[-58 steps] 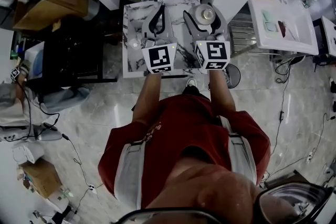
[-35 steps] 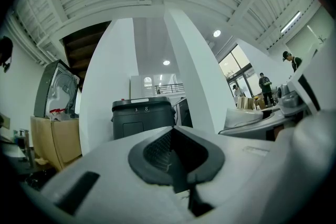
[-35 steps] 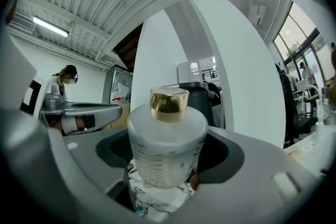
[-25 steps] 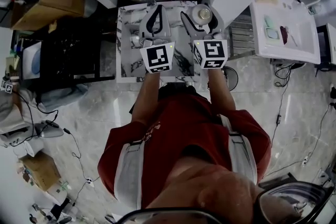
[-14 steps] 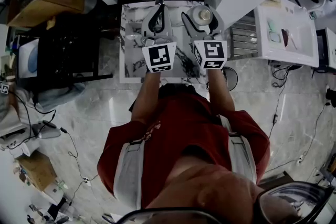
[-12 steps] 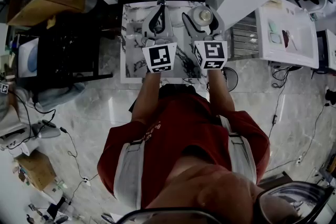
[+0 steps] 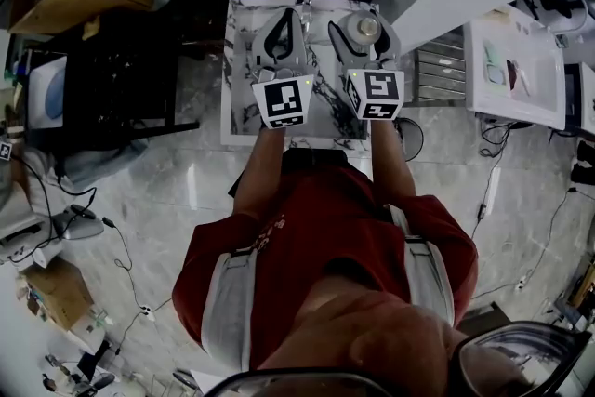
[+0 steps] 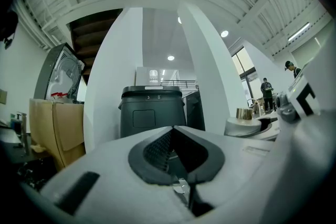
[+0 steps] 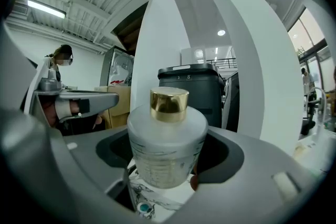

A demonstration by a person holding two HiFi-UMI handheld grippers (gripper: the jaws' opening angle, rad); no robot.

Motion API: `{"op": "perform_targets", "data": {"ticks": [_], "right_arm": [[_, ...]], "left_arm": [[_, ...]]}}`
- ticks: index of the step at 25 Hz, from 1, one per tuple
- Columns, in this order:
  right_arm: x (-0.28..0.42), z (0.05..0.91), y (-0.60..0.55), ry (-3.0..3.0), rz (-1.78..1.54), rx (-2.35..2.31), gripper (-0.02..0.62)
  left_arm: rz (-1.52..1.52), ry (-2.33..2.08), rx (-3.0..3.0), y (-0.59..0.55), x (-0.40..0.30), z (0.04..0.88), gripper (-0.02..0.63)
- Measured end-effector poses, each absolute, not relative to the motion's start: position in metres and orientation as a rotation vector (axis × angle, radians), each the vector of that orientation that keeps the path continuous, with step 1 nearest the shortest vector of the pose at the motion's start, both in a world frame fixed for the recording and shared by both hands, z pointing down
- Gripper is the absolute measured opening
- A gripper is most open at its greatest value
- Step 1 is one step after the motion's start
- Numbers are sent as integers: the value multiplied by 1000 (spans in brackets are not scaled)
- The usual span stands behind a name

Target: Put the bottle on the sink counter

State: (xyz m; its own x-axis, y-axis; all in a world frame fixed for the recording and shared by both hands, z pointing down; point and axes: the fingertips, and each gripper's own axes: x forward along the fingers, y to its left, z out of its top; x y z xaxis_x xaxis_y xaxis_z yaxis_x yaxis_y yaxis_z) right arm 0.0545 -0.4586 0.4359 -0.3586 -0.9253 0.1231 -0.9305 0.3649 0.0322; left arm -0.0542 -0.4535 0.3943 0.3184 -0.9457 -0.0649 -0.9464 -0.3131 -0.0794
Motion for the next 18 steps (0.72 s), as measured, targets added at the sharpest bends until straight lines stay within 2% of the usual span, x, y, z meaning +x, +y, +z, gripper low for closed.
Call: {"op": "perform_targets", "data": {"ticks": [18], "right_arm": [[33,513,-491,-2377,200,1640,342]], "left_arm": [[-48,1825,-2502,-473,-90,429,2]]}}
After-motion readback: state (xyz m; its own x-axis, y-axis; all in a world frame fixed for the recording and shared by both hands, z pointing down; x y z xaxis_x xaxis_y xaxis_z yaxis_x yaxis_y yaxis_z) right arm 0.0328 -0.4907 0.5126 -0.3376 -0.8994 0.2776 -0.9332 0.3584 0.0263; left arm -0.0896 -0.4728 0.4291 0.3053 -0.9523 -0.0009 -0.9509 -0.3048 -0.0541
